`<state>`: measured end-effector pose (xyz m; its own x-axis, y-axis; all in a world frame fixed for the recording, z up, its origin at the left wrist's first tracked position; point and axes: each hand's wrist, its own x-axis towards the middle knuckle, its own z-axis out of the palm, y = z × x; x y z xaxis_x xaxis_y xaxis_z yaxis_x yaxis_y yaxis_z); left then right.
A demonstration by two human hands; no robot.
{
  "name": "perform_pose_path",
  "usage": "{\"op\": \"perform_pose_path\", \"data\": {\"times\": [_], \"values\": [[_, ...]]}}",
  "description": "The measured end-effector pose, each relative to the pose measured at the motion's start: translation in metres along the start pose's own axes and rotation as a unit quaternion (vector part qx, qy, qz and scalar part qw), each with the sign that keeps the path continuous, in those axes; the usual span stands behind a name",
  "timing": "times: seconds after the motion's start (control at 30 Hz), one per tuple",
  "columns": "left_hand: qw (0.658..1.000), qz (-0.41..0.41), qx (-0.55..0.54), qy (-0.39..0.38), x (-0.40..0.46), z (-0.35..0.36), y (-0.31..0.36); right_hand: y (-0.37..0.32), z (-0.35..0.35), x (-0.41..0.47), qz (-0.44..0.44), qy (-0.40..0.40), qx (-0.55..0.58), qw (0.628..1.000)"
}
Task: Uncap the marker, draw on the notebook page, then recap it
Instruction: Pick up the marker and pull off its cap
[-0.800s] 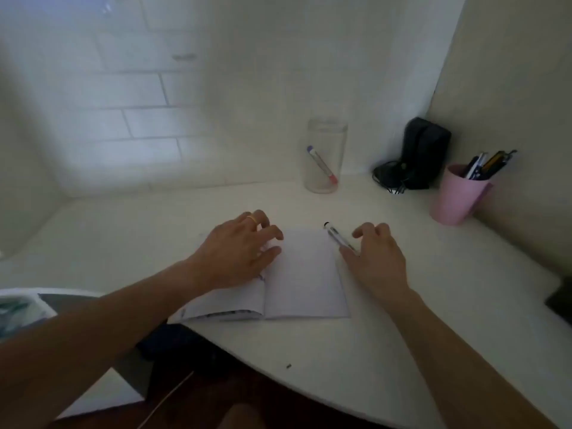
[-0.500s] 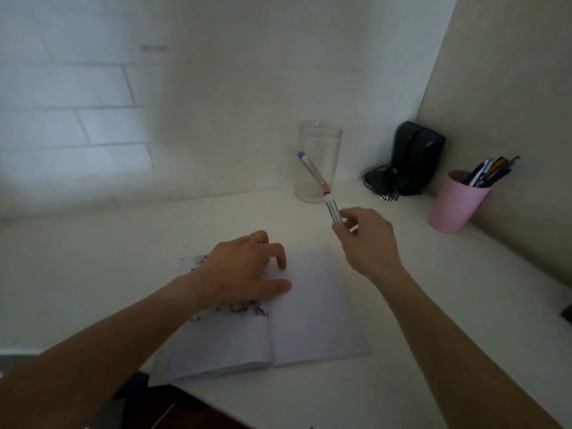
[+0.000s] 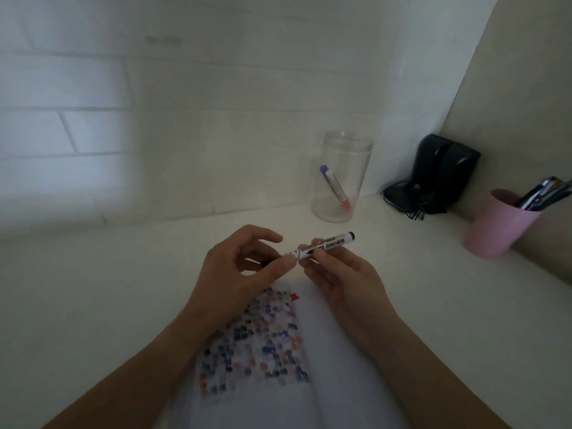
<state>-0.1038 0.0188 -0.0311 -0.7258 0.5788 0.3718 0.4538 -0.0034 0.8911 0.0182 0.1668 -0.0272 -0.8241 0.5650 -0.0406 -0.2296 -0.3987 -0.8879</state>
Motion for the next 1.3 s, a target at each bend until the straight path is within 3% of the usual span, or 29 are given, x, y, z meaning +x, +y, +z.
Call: {"op": "perform_pose_path", "data": {"times": [0.13,0.2,0.3,0.53,0.67,0.9,1.07,1.13,1.2,1.3], "values": [[0.994,0.096,0.057,0.018,0.004,-0.003,0.0,-0.003,-0.001,-0.001,-0.022,-0.019,0.043,0.999],[0.989,0.134,0.056,0.022,0.004,-0.003,0.0,-0.001,0.001,-0.003,-0.038,-0.026,-0.008,0.999],[0.985,0.159,0.057,0.021,0.003,-0.001,0.001,0.002,0.004,-0.005,-0.07,-0.031,-0.077,0.994],[0.969,0.211,0.129,0.001,0.002,-0.002,0.008,-0.002,0.003,-0.007,-0.106,0.01,-0.076,0.991],[0.938,0.256,0.227,-0.052,0.001,-0.002,0.009,-0.003,0.003,-0.009,-0.125,0.013,-0.107,0.986],[0.903,0.25,0.323,-0.134,-0.004,0.005,0.017,-0.009,0.005,-0.013,-0.155,0.018,-0.121,0.98],[0.906,0.239,0.308,-0.167,-0.004,0.01,0.027,-0.008,0.011,-0.013,-0.169,0.04,-0.115,0.978],[0.92,0.219,0.303,-0.12,-0.003,0.002,0.03,-0.016,0.005,-0.006,-0.161,0.08,-0.061,0.982],[0.955,0.174,0.233,-0.062,-0.002,-0.017,0.021,-0.028,-0.011,0.0,-0.155,0.131,0.006,0.979],[0.985,0.146,0.092,-0.029,0.002,-0.03,0.01,-0.029,-0.018,0.003,-0.156,0.113,0.005,0.981]]}}
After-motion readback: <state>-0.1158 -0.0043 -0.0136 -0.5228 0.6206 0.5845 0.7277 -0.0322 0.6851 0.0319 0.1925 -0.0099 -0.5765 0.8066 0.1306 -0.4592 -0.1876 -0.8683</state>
